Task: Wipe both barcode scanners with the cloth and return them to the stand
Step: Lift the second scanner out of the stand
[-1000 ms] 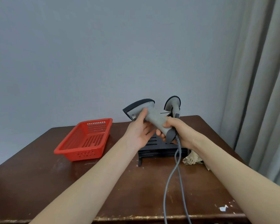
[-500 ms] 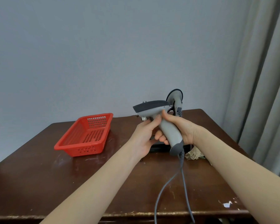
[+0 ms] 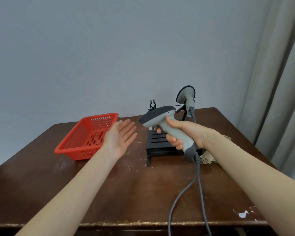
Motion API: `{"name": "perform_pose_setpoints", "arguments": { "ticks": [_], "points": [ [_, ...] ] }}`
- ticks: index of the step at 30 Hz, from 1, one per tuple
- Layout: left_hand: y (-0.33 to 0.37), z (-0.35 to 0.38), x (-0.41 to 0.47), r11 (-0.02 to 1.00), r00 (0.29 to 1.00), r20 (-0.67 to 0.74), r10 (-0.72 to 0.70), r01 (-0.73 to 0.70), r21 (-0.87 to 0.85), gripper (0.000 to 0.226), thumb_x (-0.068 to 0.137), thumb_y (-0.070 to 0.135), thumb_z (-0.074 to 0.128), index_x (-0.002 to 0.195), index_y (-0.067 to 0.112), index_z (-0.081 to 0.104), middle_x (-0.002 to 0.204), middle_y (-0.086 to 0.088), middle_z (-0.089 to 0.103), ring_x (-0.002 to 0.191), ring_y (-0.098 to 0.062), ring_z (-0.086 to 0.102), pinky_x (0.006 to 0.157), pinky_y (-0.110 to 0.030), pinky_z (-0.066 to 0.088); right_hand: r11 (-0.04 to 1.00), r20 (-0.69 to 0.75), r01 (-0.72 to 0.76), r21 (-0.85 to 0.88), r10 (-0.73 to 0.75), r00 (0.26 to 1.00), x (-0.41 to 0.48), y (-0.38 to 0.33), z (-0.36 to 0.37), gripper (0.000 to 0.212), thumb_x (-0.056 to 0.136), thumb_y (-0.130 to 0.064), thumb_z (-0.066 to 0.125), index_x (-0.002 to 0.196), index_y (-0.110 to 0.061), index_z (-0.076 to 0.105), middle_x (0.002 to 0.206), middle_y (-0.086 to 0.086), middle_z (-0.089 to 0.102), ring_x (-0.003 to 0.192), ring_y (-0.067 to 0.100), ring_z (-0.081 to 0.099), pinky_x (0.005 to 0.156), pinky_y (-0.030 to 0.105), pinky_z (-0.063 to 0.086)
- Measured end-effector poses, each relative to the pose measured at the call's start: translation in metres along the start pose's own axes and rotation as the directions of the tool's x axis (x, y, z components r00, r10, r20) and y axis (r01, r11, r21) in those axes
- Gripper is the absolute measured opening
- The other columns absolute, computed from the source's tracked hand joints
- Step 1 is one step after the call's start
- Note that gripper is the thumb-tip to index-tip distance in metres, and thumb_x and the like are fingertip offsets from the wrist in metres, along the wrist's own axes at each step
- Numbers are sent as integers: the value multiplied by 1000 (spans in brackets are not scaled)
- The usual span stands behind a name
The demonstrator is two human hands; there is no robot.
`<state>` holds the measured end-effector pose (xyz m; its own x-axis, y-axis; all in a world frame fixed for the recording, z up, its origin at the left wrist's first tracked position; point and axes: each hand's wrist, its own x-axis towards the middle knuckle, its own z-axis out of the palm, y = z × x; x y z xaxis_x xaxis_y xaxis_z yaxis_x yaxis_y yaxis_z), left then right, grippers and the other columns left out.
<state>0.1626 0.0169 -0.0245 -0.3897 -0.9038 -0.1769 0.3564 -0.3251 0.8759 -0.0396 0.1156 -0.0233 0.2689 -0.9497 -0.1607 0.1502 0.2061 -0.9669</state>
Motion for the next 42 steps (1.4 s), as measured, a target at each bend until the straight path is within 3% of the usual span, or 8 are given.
{"name": "perform_pose_setpoints", "arguments": {
  "ticks": [6, 11, 24, 32, 42],
  "points": [
    [19, -17, 8, 1000, 998, 53, 26, -26, -8, 66, 97, 56, 27, 131, 5, 52, 136, -10, 54, 129, -22, 47, 110, -40, 35, 998, -57, -23, -55, 20, 998, 8, 1, 6, 48, 78, -60, 51, 91, -14, 55, 56, 1, 43, 39, 9, 38, 38, 19, 36],
    [23, -20, 12, 999, 995, 101, 23, -19, -39, 85, 92, 68, 21, 141, 2, 40, 147, -12, 42, 139, -23, 34, 116, -40, 24, 997, -66, -47, -61, 43, 997, 11, 1, 7, 48, 77, -60, 52, 90, -14, 53, 56, 1, 44, 38, 9, 39, 38, 19, 36],
    [18, -18, 18, 999, 990, 140, 24, -27, 22, 89, 90, 71, 18, 144, 1, 35, 149, -13, 39, 141, -22, 31, 118, -39, 20, 996, -71, -42, -77, 36, 997, 11, 0, 10, 49, 77, -60, 52, 92, -14, 55, 56, 1, 44, 38, 9, 39, 39, 20, 37],
    [18, -19, 19, 999, 987, 162, 17, -25, 42, 91, 89, 72, 18, 145, 1, 33, 149, -13, 38, 141, -22, 31, 118, -39, 20, 994, -84, 1, -105, -10, 996, 9, -2, 15, 55, 79, -60, 50, 105, -13, 60, 54, 3, 45, 38, 9, 39, 39, 19, 38],
    [18, -19, 19, 998, 984, 175, 16, -28, 62, 91, 89, 72, 19, 144, 1, 33, 149, -13, 39, 141, -23, 31, 118, -39, 19, 992, -81, -5, -123, -5, 997, 9, -2, 18, 50, 79, -60, 51, 95, -13, 56, 54, 2, 45, 38, 9, 38, 39, 20, 37]
  ]
}}
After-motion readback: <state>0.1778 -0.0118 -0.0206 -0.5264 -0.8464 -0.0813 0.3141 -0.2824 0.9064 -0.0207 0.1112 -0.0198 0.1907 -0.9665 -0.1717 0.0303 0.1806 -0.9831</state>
